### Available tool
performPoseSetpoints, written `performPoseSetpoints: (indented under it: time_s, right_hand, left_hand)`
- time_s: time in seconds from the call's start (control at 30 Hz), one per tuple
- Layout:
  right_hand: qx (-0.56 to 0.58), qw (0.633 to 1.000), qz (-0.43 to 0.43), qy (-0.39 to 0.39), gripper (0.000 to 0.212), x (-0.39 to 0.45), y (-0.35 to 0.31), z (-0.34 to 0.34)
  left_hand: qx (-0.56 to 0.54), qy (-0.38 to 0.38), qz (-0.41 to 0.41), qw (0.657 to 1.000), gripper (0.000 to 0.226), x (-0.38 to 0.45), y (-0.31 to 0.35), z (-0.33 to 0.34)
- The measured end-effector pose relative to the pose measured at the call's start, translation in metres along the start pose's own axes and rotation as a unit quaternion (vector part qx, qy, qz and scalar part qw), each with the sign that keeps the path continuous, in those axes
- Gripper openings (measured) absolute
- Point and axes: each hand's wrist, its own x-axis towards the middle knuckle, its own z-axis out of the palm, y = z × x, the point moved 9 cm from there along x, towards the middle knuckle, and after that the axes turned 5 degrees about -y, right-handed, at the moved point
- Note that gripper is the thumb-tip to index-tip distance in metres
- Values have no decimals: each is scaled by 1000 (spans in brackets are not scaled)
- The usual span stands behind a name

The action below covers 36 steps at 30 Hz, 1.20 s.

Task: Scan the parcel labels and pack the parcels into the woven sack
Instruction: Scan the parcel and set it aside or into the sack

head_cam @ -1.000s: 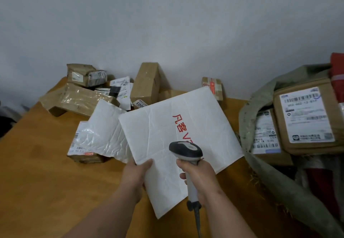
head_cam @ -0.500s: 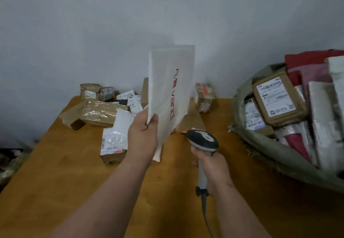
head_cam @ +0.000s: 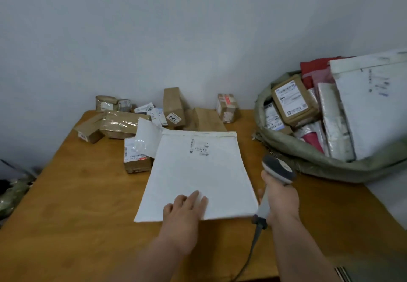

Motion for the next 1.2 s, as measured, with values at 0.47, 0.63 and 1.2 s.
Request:
performPoseSetpoints:
  time_s: [0.47, 0.63, 1.2]
  right_hand:
    - [-131, 978, 25, -161, 26, 19, 58, 17]
    - [-73, 978, 97, -167, 22, 27, 83, 14]
    - [-78, 982, 104, -139, 31, 33, 86, 25]
  left_hand:
    - [-265, -34, -268, 926, 64, -19, -66, 85]
    - [-302, -24, -313, 900, 71, -16, -78, 101]
    - [-319, -21, -351, 880, 69, 3, -105, 108]
